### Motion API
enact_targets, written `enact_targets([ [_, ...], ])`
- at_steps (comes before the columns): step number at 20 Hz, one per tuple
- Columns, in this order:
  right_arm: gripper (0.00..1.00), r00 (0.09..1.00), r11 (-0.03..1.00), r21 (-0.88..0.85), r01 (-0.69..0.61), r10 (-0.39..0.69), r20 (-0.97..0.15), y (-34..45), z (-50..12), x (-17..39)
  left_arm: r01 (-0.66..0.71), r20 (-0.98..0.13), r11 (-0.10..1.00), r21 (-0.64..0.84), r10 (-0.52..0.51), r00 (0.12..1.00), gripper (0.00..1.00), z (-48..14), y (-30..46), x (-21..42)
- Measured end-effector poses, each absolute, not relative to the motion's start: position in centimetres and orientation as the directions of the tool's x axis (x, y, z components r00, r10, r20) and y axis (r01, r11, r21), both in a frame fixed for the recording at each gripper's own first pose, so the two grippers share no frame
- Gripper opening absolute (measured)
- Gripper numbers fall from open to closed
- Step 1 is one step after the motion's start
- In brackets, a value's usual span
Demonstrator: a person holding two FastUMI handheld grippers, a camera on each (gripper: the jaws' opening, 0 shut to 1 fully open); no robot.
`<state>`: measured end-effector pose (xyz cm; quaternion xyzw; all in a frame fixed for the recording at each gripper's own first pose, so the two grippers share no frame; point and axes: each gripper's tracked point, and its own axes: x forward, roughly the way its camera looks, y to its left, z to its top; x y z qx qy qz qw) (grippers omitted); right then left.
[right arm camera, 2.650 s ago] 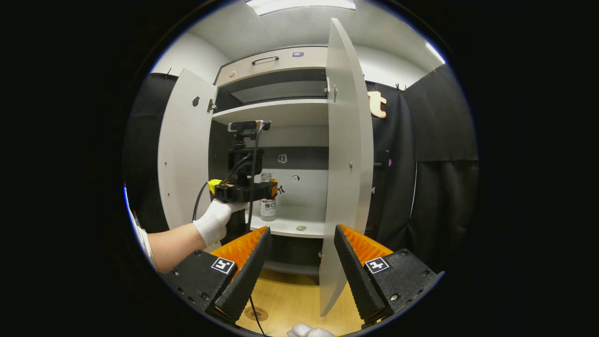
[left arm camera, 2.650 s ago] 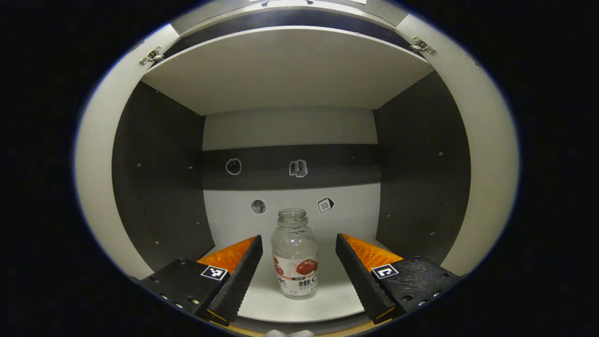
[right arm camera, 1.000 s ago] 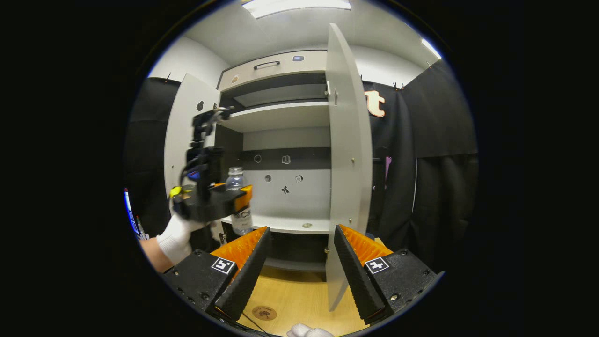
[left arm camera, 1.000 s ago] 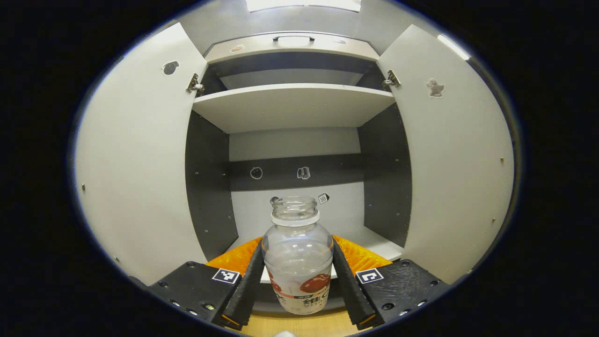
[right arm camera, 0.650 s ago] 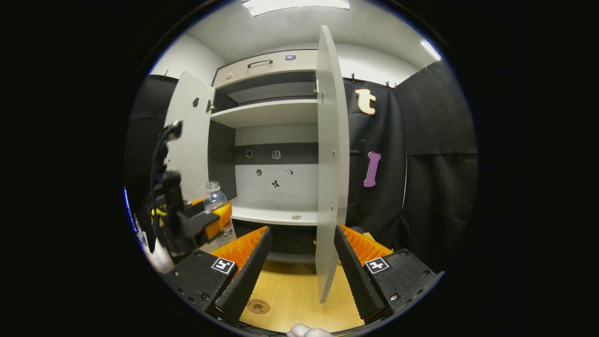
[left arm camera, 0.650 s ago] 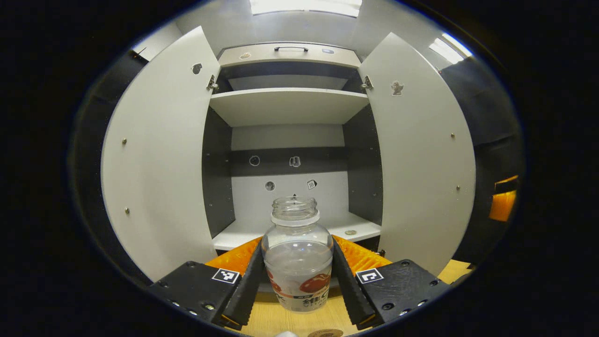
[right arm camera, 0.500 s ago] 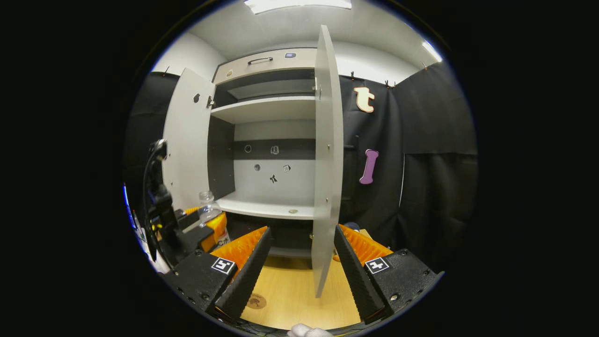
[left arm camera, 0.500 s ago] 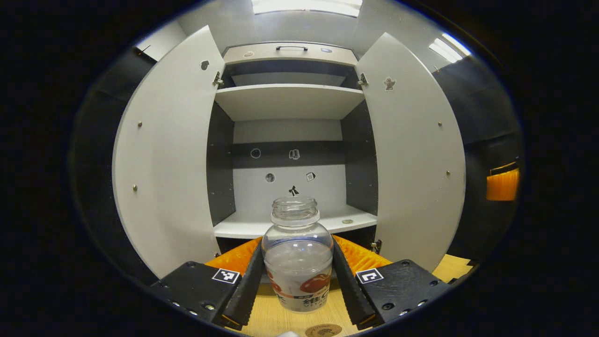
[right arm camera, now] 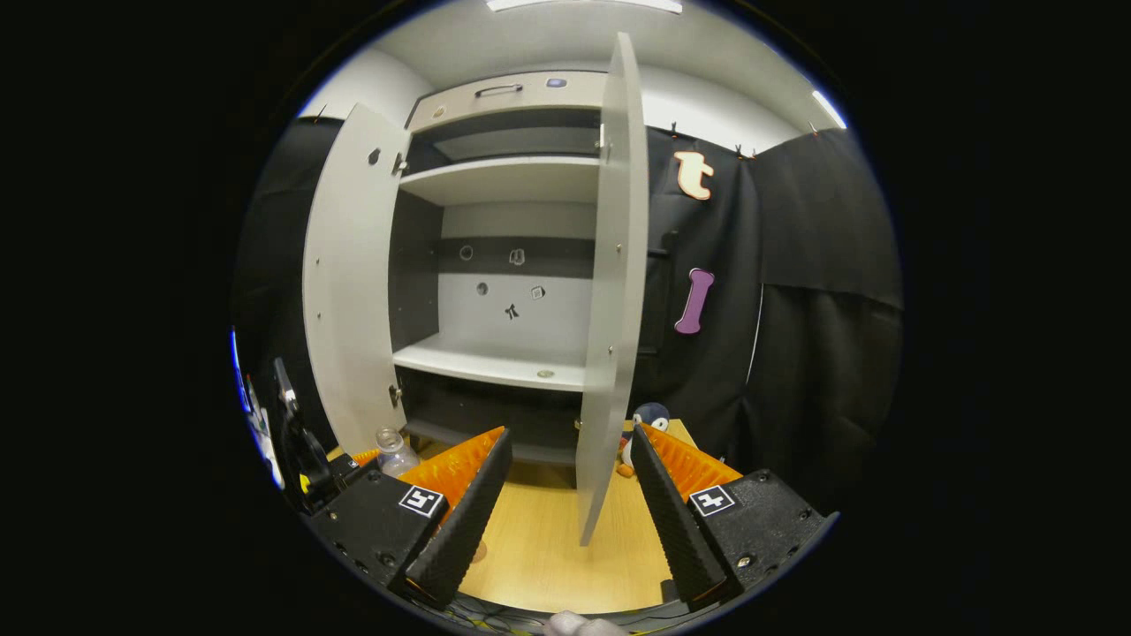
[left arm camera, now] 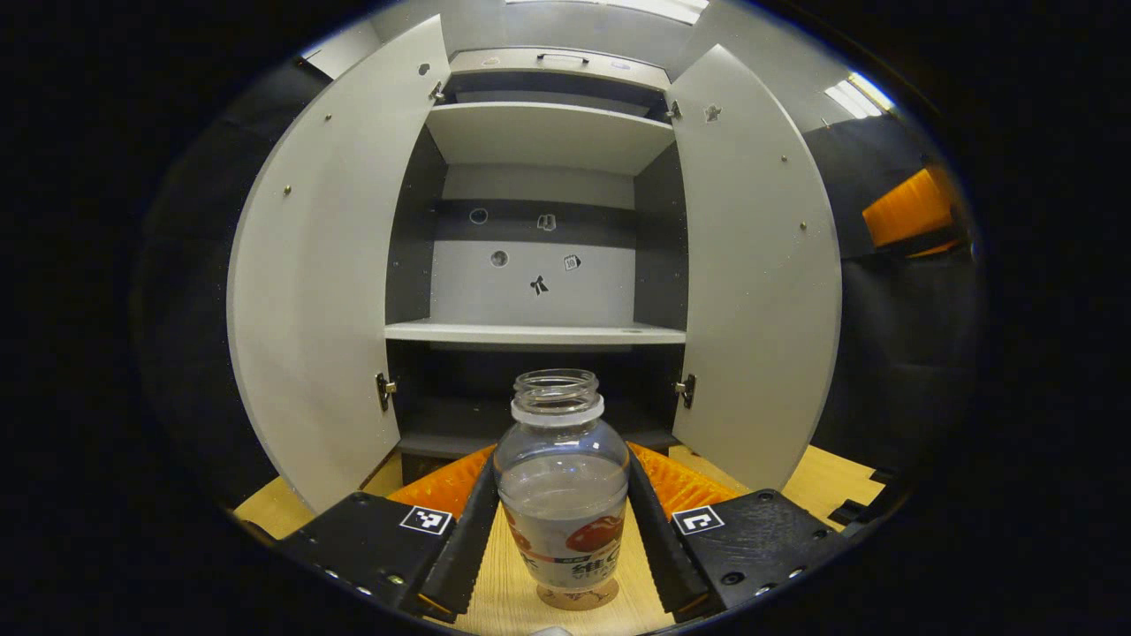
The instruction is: Grasp the bottle in the cabinet with the left hand and place it on the coaster, then close the right door with the right hand and the left door with the left hand.
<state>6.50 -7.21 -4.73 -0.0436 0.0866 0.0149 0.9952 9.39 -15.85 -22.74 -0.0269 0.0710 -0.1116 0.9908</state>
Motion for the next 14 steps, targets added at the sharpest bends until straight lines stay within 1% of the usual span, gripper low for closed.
enact_targets([
  [2,0.83,0.982,0.994,-0.095,-0.055,0.036,-0.185,-6.7,-4.9,6.6,0.231,-0.126,0.970,-0.072,-0.238,0.963,0.75,-24.7,-16.4,9.2],
  [4,0.83,0.979,0.992,-0.101,-0.072,0.051,-0.198,-6.2,-5.0,6.8,0.233,-0.161,0.970,-0.069,-0.242,0.957,0.75,-27.2,-16.6,9.3],
  [6,0.83,0.978,0.989,-0.117,-0.087,0.062,-0.199,-5.8,-4.9,7.0,0.234,-0.171,0.970,-0.061,-0.241,0.955,0.76,-28.9,-16.7,9.5],
  [8,0.83,0.978,0.985,-0.139,-0.098,0.070,-0.199,-5.6,-4.9,7.2,0.263,-0.185,0.962,-0.065,-0.271,0.945,0.75,-30.4,-17.6,9.5],
  [11,0.83,0.973,0.979,-0.159,-0.125,0.090,-0.214,-5.0,-5.3,7.5,0.278,-0.180,0.960,-0.043,-0.281,0.943,0.75,-31.6,-18.0,9.7],
  [14,0.84,0.970,0.976,-0.168,-0.140,0.101,-0.220,-4.5,-5.6,7.8,0.288,-0.172,0.955,-0.069,-0.296,0.939,0.75,-32.1,-18.2,10.1],
])
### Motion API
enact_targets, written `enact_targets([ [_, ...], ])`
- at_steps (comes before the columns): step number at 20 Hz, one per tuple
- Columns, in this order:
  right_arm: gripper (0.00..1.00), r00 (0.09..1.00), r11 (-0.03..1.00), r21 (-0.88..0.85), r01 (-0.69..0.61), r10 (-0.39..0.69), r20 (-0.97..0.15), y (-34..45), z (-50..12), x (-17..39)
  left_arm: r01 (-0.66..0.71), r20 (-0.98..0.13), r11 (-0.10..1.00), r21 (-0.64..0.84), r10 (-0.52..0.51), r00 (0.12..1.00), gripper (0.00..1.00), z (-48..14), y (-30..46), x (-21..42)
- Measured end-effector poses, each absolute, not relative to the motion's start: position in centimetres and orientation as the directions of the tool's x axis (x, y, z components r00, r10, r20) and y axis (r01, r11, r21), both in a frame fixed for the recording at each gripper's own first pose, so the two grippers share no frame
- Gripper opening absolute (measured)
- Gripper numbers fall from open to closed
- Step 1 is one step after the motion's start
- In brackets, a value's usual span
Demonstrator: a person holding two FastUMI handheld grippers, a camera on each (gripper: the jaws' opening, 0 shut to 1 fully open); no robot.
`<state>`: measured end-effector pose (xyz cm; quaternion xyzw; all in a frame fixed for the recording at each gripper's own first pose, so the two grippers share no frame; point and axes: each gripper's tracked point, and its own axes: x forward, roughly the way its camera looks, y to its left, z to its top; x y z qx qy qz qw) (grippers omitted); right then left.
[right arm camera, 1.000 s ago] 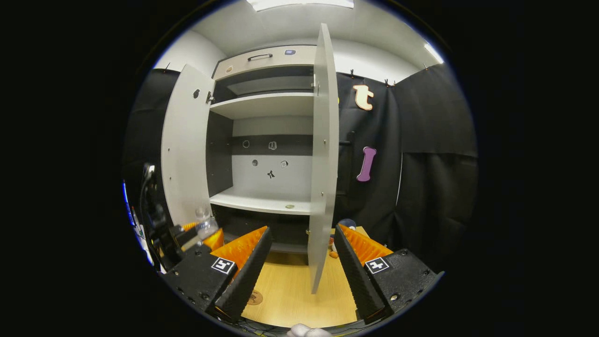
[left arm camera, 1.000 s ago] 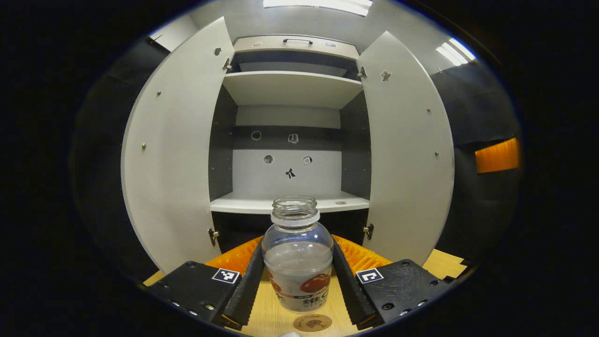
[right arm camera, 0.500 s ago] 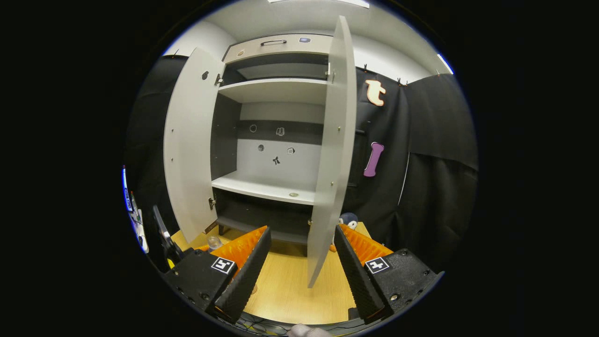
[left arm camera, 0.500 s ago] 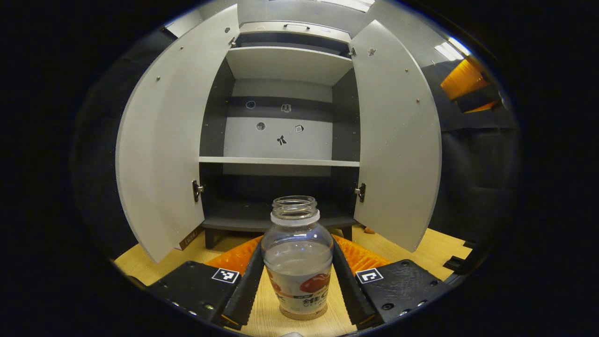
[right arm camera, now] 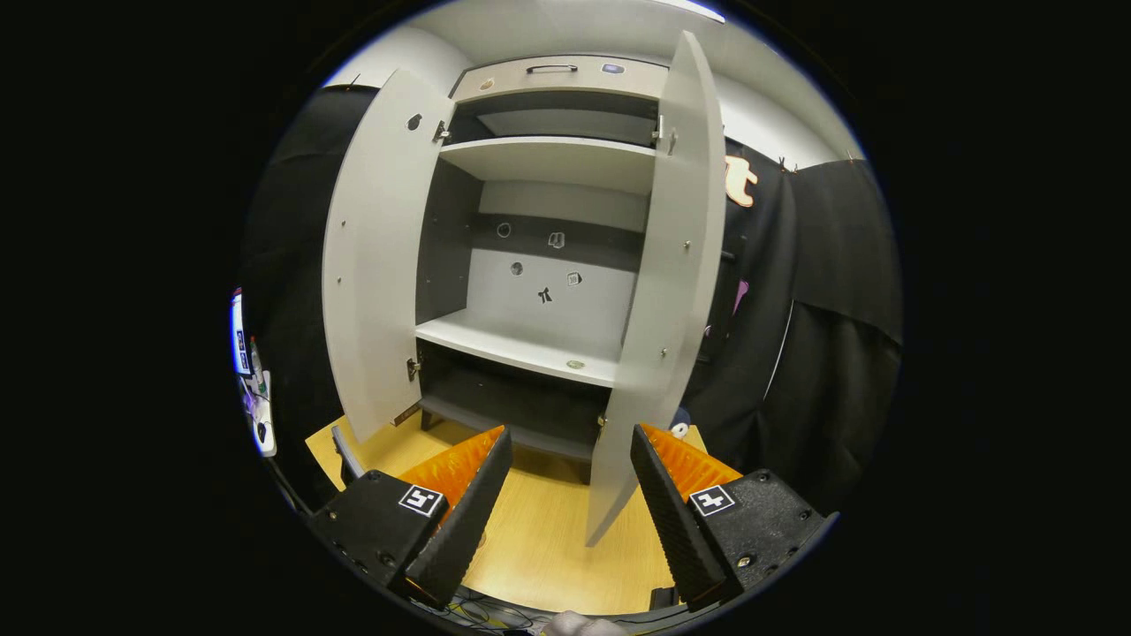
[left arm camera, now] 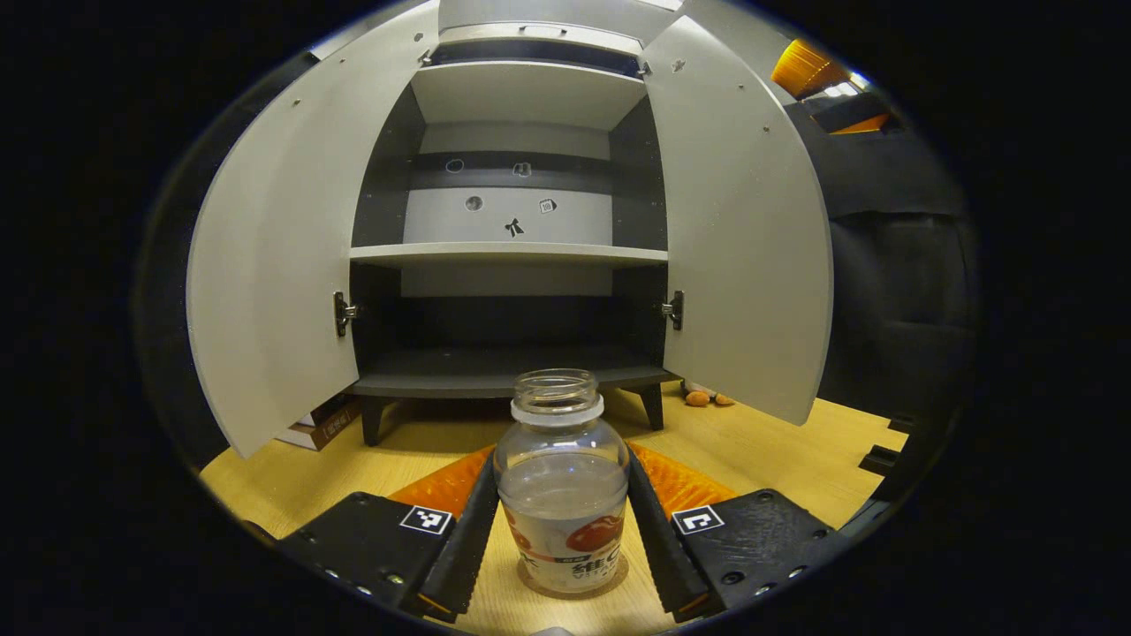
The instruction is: Grasp the bottle in the cabinet with the left hand and place it on the coaster, then close the right door with the right hand and the left door with the left hand.
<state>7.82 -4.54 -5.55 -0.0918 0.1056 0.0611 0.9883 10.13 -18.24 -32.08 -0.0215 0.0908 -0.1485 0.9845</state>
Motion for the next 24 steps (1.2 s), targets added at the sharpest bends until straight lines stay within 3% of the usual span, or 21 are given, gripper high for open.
enact_targets([
  [4,0.84,0.966,0.972,-0.177,-0.153,0.109,-0.233,-4.2,-6.1,8.1,0.305,-0.179,0.952,-0.017,-0.303,0.936,0.76,-33.1,-18.5,10.3],
  [14,0.84,0.968,0.976,-0.165,-0.145,0.105,-0.229,-3.6,-6.1,8.1,0.334,-0.197,0.941,-0.049,-0.337,0.921,0.80,-33.6,-18.7,10.1],
  [17,0.84,0.971,0.975,-0.171,-0.143,0.104,-0.216,-3.4,-5.8,8.0,0.333,-0.201,0.943,-0.018,-0.330,0.922,0.93,-33.4,-18.3,10.1],
  [24,0.84,0.979,0.982,-0.145,-0.124,0.097,-0.181,-2.6,-4.7,6.5,0.365,-0.164,0.931,-0.017,-0.362,0.917,0.94,-29.2,-18.8,10.5],
])
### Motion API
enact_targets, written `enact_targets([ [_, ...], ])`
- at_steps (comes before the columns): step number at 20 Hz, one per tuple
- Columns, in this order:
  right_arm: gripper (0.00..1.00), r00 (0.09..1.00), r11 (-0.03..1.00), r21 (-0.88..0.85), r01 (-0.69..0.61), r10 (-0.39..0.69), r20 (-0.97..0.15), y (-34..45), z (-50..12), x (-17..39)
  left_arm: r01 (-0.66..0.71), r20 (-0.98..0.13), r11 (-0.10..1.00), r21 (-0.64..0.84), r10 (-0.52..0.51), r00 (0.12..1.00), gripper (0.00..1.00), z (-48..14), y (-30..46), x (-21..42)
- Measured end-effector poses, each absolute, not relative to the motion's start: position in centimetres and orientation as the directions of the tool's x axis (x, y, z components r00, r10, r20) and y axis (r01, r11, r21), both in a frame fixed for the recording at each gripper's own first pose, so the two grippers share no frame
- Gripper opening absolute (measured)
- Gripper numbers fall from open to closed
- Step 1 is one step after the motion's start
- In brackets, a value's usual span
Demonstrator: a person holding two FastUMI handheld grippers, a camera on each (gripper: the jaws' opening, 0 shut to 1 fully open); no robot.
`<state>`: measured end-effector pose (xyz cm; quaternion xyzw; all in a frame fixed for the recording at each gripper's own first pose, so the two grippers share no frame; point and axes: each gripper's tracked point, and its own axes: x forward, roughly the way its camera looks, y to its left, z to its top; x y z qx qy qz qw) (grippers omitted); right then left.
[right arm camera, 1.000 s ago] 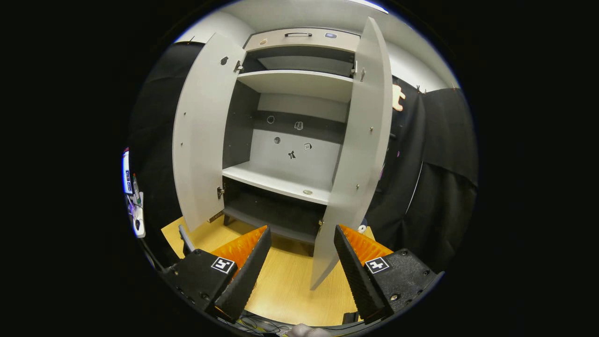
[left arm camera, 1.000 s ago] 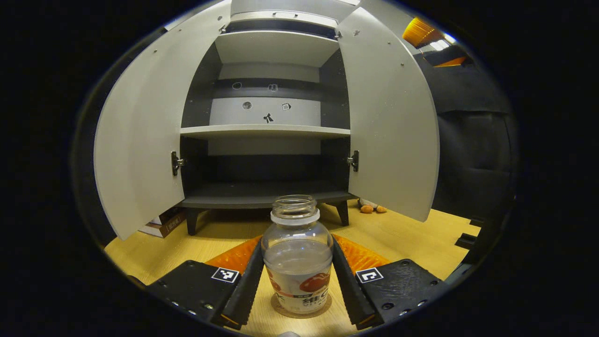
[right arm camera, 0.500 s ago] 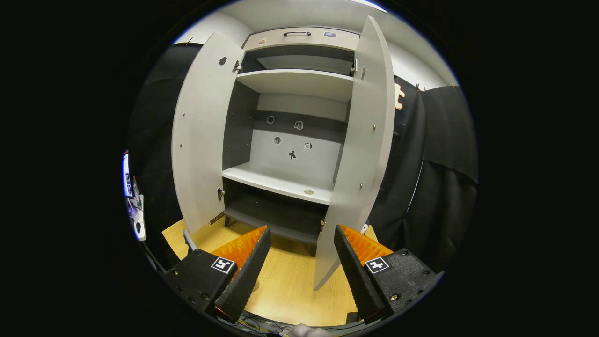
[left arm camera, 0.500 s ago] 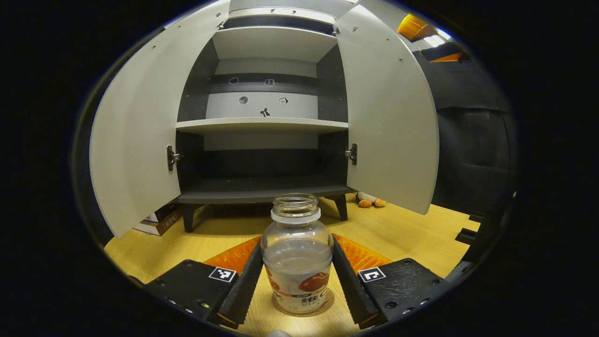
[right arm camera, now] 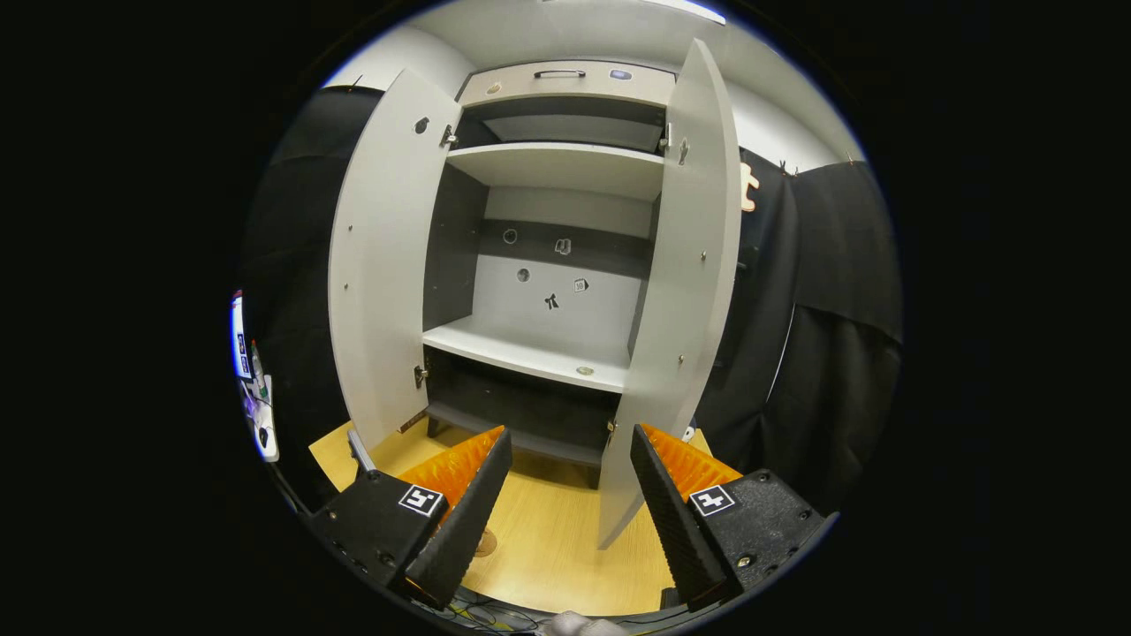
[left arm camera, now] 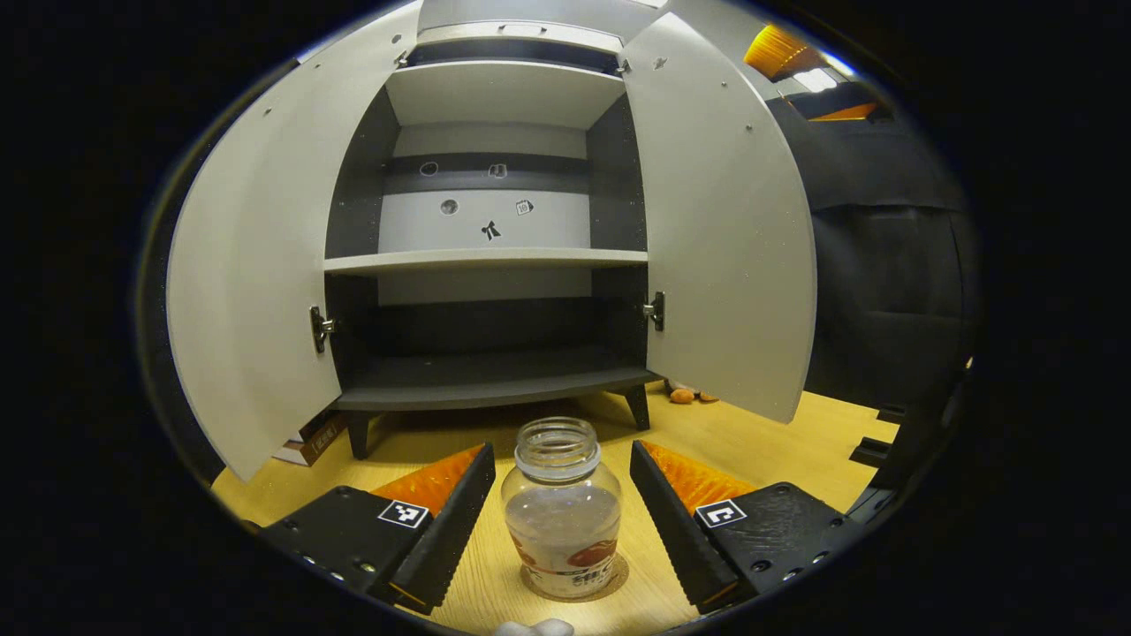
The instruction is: Grasp the bottle in the cabinet with the left hand and place it on the coaster, then close the right door with the right hand and the left door with the left hand.
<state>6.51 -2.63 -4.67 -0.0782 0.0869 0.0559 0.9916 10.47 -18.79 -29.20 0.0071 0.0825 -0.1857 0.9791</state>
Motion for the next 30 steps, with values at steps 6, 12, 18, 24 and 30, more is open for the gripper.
enact_targets([
  [6,0.84,0.994,0.996,-0.069,-0.055,0.048,-0.101,-2.9,-2.9,4.2,0.364,-0.094,0.931,-0.030,-0.365,0.926,0.94,-19.6,-18.5,10.7],
  [12,0.83,0.998,0.999,-0.007,0.054,-0.054,-0.014,-6.0,-1.0,2.3,0.313,-0.071,0.950,-0.020,-0.314,0.947,0.94,-9.4,-13.4,8.1],
  [18,0.83,0.990,0.989,0.042,0.140,-0.141,0.020,-11.5,0.1,2.9,0.118,-0.072,0.993,-0.009,-0.119,0.990,0.95,-5.8,-3.6,4.2],
  [24,0.83,0.979,0.979,0.033,0.201,-0.201,0.018,-20.0,1.7,7.0,-0.019,-0.111,0.999,0.028,0.022,0.994,0.95,-6.1,1.1,0.7],
  [30,0.83,0.990,0.990,0.014,0.140,-0.140,0.023,-22.6,4.1,13.9,-0.085,-0.106,0.996,0.017,0.086,0.991,0.95,-5.5,0.9,0.2],
])
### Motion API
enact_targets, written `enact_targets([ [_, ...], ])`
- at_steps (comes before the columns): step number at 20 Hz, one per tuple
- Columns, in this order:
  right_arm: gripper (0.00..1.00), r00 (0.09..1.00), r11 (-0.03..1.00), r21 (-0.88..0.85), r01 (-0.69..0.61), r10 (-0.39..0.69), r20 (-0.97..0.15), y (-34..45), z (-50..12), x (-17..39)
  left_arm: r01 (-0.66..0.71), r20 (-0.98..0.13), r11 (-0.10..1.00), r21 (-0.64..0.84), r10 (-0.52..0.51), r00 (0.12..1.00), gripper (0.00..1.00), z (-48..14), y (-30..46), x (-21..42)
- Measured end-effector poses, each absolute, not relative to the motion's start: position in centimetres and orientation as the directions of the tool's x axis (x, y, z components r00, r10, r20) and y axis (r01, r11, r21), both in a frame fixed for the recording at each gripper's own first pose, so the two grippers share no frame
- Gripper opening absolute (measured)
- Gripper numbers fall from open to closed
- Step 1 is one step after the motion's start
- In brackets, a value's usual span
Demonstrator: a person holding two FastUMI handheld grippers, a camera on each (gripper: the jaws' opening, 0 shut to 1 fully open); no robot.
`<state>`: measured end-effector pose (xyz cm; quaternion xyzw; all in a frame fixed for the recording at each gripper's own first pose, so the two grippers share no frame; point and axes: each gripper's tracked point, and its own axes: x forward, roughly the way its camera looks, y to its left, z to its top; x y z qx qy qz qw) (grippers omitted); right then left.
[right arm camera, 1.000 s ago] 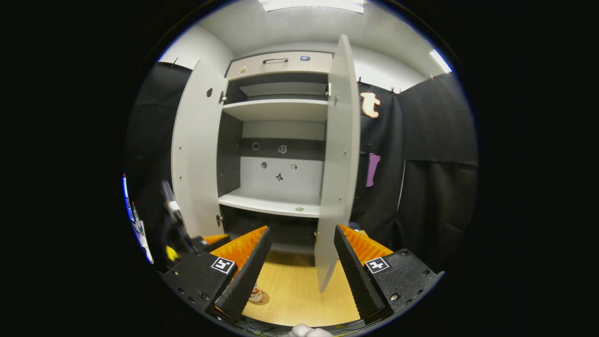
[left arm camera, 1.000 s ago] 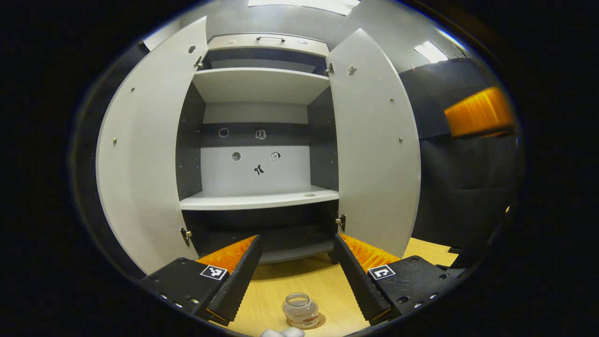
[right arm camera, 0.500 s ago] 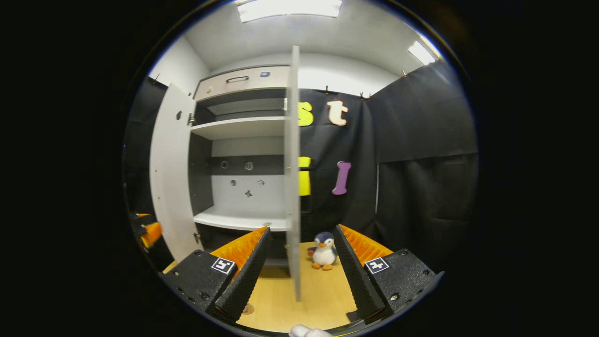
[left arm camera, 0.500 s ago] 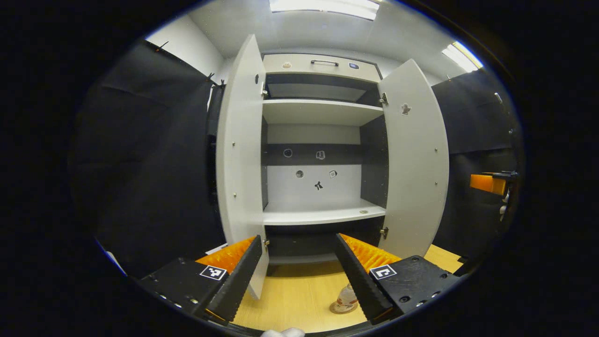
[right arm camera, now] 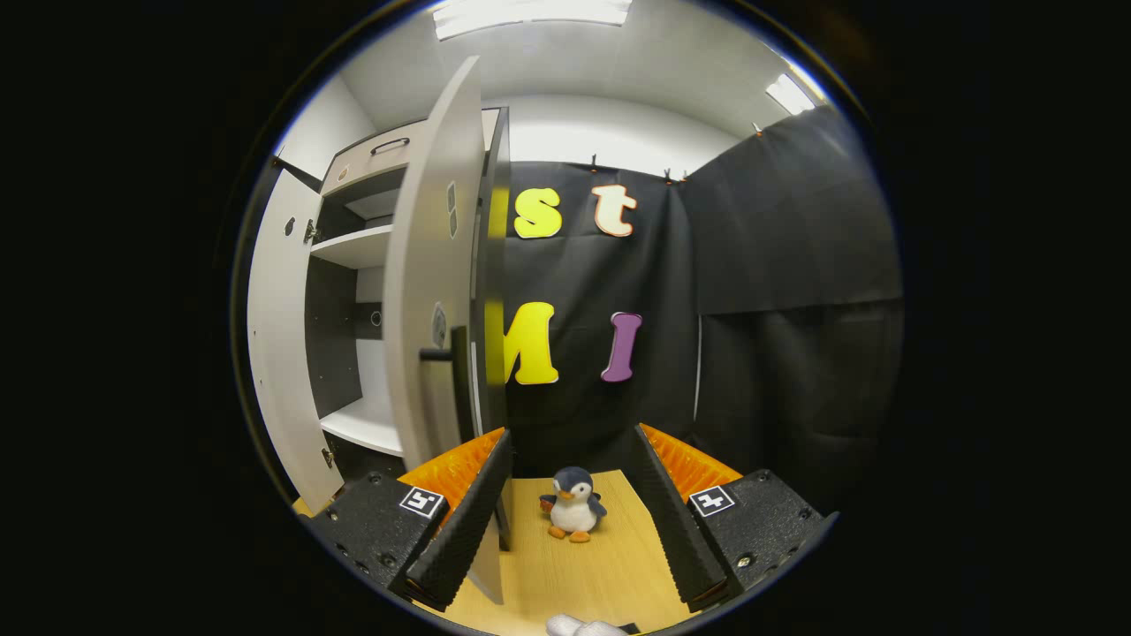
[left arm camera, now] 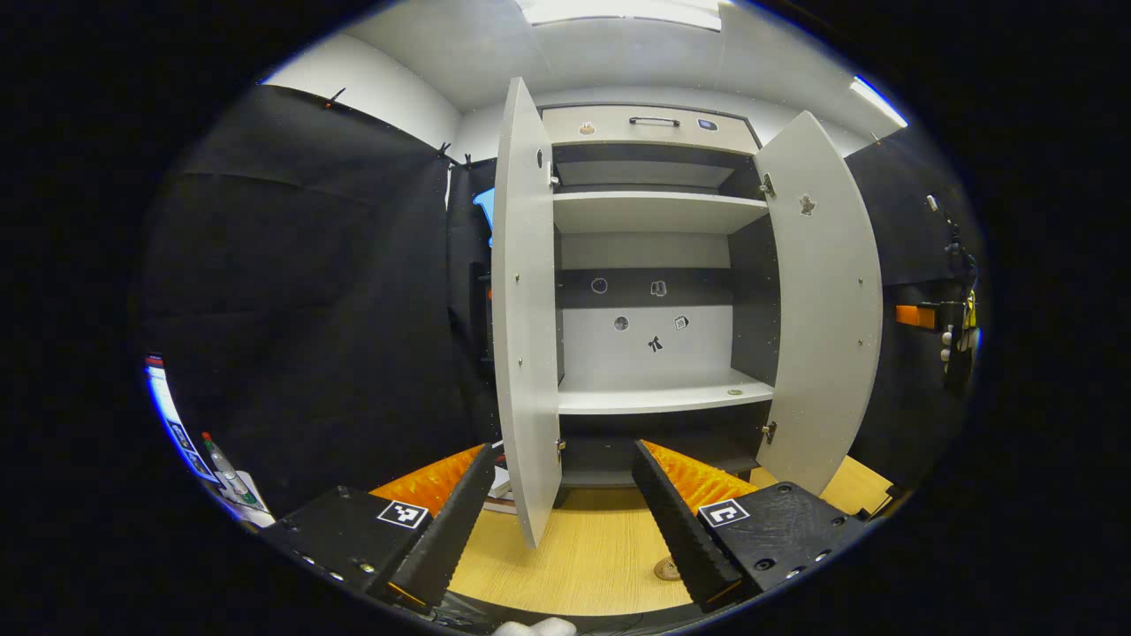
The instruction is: Grasp the bottle in the cabinet with the left hand and place it on the coaster, then close the right door with the right hand and the left door with the left hand.
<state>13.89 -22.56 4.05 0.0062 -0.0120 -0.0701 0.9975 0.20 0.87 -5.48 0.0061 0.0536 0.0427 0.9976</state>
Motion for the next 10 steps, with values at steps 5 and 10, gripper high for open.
enact_targets([
  [5,0.83,1.000,1.000,-0.009,0.017,-0.017,-0.007,-20.3,4.5,16.9,-0.106,-0.124,0.994,0.009,0.106,0.987,0.95,-5.6,-0.3,-0.3],
  [10,0.78,0.998,0.999,0.005,-0.048,0.048,-0.043,-18.3,4.2,16.6,-0.133,-0.126,0.991,-0.001,0.132,0.983,0.95,-5.4,-0.6,-0.3],
])
